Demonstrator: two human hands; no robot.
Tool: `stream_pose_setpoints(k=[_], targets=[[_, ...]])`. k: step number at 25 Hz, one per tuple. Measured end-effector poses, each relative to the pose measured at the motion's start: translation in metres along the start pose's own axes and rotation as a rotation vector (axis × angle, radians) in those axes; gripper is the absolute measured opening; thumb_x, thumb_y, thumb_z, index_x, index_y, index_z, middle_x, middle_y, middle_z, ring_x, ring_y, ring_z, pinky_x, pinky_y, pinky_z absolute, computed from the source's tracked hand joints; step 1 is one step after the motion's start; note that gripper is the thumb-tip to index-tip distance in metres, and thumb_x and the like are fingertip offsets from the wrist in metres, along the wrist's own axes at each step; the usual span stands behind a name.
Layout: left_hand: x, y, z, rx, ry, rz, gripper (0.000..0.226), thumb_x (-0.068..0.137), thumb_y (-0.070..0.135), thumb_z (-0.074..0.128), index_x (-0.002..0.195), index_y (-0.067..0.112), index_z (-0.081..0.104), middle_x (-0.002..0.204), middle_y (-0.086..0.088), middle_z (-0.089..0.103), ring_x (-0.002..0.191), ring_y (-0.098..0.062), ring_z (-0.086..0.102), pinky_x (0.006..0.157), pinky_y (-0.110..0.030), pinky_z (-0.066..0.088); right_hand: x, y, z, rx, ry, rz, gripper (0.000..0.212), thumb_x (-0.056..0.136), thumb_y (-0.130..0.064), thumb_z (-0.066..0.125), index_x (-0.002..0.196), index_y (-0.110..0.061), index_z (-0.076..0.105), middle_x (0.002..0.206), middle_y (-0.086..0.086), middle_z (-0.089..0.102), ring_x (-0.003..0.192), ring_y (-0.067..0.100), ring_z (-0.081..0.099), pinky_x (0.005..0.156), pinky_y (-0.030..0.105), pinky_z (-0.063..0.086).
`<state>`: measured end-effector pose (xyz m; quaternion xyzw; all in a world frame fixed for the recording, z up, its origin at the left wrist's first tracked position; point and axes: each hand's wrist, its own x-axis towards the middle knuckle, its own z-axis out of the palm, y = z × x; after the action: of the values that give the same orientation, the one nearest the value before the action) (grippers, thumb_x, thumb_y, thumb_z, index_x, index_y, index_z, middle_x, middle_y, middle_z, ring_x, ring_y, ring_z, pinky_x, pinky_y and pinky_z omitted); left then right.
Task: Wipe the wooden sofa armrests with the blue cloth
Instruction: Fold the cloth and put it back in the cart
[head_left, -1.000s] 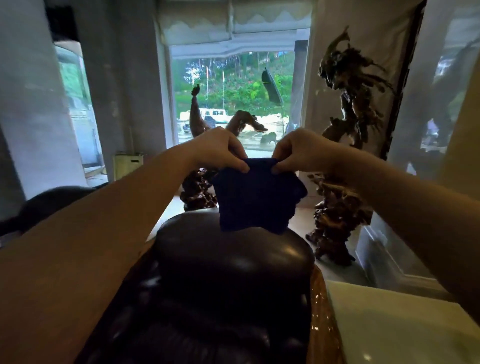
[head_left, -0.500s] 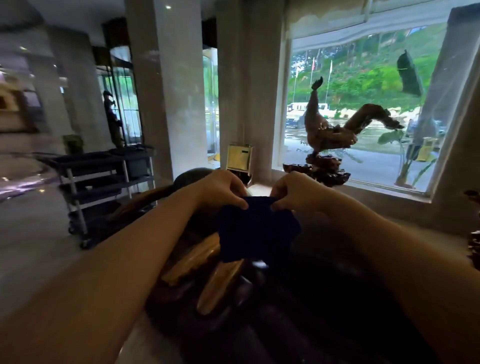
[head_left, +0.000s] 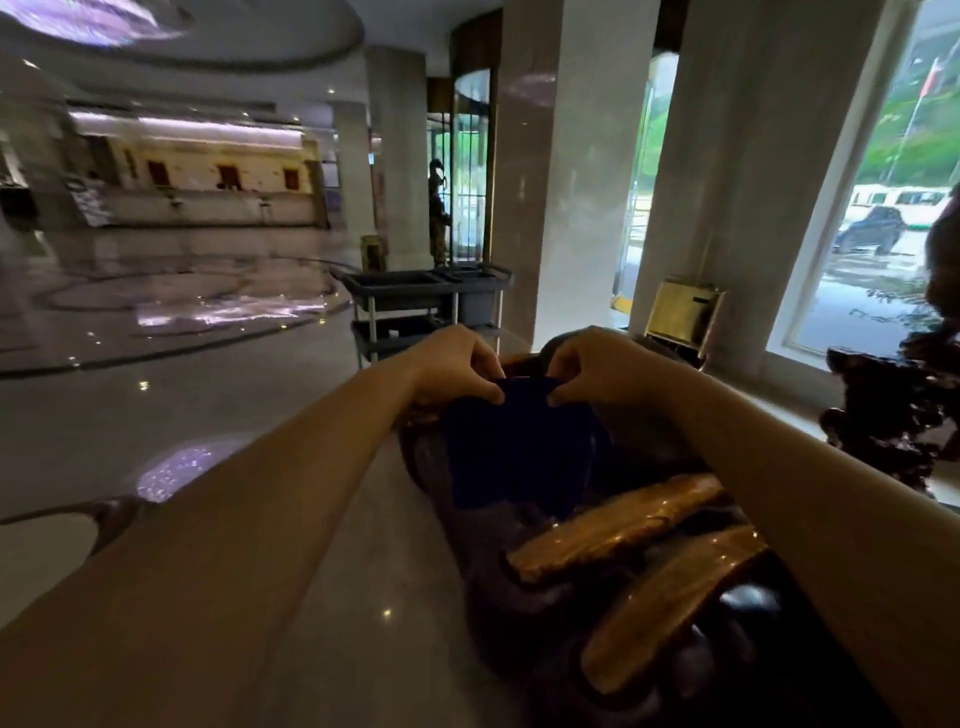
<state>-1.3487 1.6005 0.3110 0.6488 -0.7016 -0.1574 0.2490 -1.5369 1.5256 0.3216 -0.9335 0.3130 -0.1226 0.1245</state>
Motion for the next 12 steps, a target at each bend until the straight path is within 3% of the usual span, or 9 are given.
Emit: stream_pose_setpoints(k=[3,6,8,12], targets=[[0.041,-0.052,-0.024,0.012,0.023,-0.063,0.012,0.073,0.019,0.073,0.082,0.024,0.068,0.079,0.008,0.065,0.074,-0.002,0.060,0.062,-0.016,0.043,0.086,0.015,0.016,-0.022,-0.004,-0.067,0.018,0.074,-0.022,0.073,0.089,-0.013,0.069,0.071,-0.009,0.055,0.064,0.002,0.048,0.056,0.010,0.032],[0.089,-0.102,-0.049,0.041,0.022,-0.106,0.014,0.076,0.019,0.070,0.090,0.020,0.067,0.079,0.011,0.062,0.074,0.000,0.058,0.060,-0.013,0.040,0.170,0.031,0.029,0.025,-0.039,-0.100,0.011,0.074,-0.020,0.073,0.082,-0.016,0.068,0.066,-0.013,0.055,0.059,-0.002,0.051,0.048,0.003,0.036],[0.112,-0.131,-0.062,0.030,0.054,-0.120,0.017,0.076,0.018,0.070,0.093,0.017,0.067,0.080,0.009,0.062,0.075,-0.001,0.057,0.062,-0.014,0.040,0.217,0.036,0.034,0.058,-0.050,-0.125,0.007,0.073,-0.018,0.073,0.074,-0.020,0.067,0.065,-0.013,0.058,0.054,-0.007,0.054,0.048,-0.002,0.034],[0.168,-0.211,-0.091,0.011,0.068,-0.162,0.021,0.076,0.016,0.070,0.096,0.011,0.068,0.086,0.001,0.064,0.079,-0.009,0.060,0.070,-0.019,0.044,0.328,0.046,0.058,0.044,-0.065,-0.160,0.006,0.071,-0.019,0.074,0.071,-0.020,0.068,0.061,-0.016,0.057,0.050,-0.014,0.052,0.046,0.000,0.036]])
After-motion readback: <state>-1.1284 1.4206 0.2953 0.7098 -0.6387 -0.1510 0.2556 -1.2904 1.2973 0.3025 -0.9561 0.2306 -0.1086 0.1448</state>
